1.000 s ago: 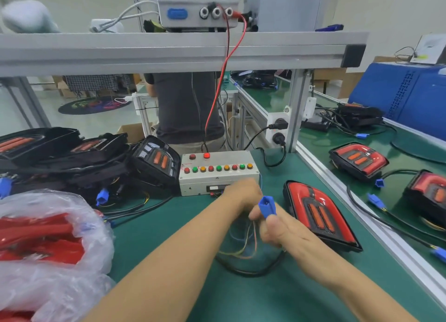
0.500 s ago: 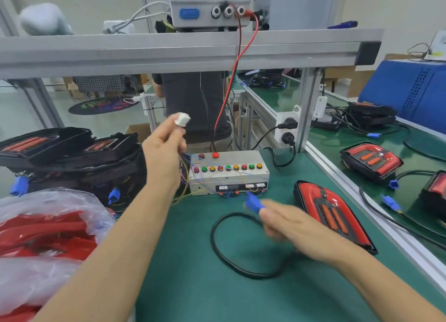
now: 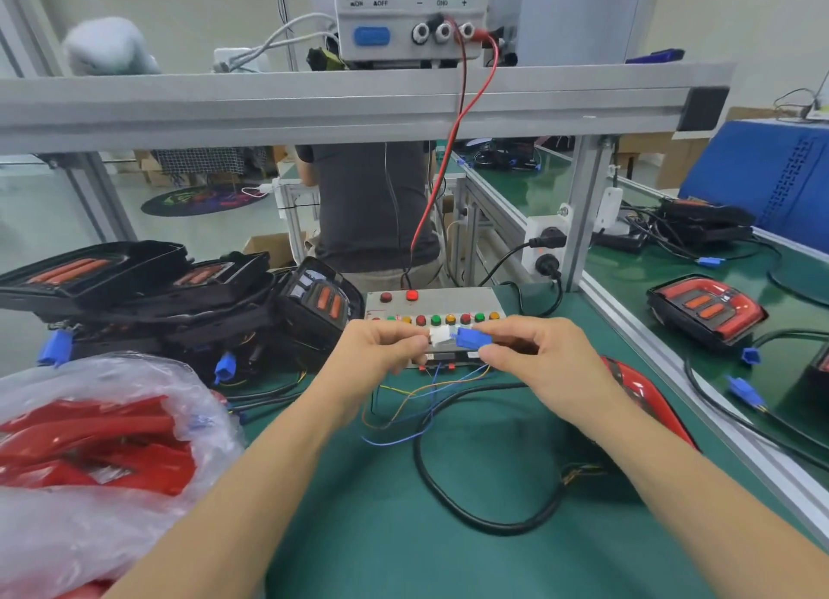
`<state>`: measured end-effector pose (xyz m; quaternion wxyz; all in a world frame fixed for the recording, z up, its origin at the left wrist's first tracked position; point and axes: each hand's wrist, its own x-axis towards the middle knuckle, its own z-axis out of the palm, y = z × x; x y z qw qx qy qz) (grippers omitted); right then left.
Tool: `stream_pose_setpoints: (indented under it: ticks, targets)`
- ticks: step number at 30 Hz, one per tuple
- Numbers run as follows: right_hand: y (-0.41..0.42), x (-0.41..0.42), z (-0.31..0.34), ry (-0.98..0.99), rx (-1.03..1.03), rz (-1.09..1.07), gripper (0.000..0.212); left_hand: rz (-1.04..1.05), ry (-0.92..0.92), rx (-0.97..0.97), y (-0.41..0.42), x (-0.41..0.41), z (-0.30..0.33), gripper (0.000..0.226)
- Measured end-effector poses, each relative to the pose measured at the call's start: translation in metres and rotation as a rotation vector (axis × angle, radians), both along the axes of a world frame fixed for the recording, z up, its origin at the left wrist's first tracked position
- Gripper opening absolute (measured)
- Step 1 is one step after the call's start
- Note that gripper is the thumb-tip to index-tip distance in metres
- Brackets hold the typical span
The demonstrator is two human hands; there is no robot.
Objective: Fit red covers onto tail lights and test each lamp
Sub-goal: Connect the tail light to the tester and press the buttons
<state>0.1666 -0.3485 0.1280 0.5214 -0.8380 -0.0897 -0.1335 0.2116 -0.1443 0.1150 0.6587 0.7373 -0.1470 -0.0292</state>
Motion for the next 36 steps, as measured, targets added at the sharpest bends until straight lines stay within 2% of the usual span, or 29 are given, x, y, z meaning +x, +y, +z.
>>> stream_pose_setpoints:
  ticks: [4, 9, 16, 18, 22, 25, 27, 29, 31, 32, 33, 34, 36]
  targets:
    - [0.004, 0.003, -0.001, -0.015, -0.118, -0.083, 0.025, 0.004, 0.037, 0.019, 0.002, 0.002, 0.002, 0.016]
    - [0.01, 0.003, -0.001, -0.019, -0.294, -0.101, 0.027, -0.018, -0.013, 0.124, 0.005, 0.005, -0.002, 0.01]
    - [0.015, 0.0, -0.003, -0.041, -0.36, 0.027, 0.02, 0.005, -0.092, 0.226, 0.005, 0.006, -0.007, 0.011]
    - [0.016, 0.0, -0.004, -0.056, -0.352, 0.027, 0.02, 0.001, -0.078, 0.204, 0.002, 0.005, -0.007, 0.014]
    - [0.016, 0.001, -0.001, -0.112, -0.276, 0.021, 0.018, -0.045, 0.008, 0.026, -0.001, 0.002, -0.006, 0.019]
    - [0.017, 0.002, -0.003, -0.094, -0.373, 0.055, 0.016, -0.028, 0.019, 0.055, -0.002, 0.0, -0.013, 0.012]
    - [0.017, 0.002, -0.005, -0.035, -0.478, 0.081, 0.018, -0.011, 0.03, 0.141, -0.005, -0.001, -0.017, 0.009]
    - [0.013, 0.0, -0.007, -0.007, -0.604, 0.072, 0.03, -0.042, 0.061, 0.236, -0.006, -0.001, -0.021, 0.014]
    - [-0.001, -0.009, -0.002, -0.042, -0.57, -0.03, 0.049, -0.198, 0.118, 0.284, -0.004, -0.002, -0.022, 0.012]
    - [-0.015, -0.014, 0.001, -0.071, -0.517, -0.128, 0.053, -0.302, 0.159, 0.309, -0.002, -0.005, -0.019, 0.004]
    - [-0.034, -0.019, 0.003, -0.072, -0.485, -0.246, 0.053, -0.354, 0.173, 0.339, 0.0, -0.005, -0.017, 0.01]
    - [-0.055, -0.025, 0.005, -0.024, -0.497, -0.37, 0.051, -0.342, 0.174, 0.347, 0.004, -0.003, -0.015, 0.021]
    - [-0.097, -0.036, 0.002, 0.239, -0.581, -0.547, 0.044, -0.125, 0.1, 0.335, 0.01, 0.009, -0.01, 0.027]
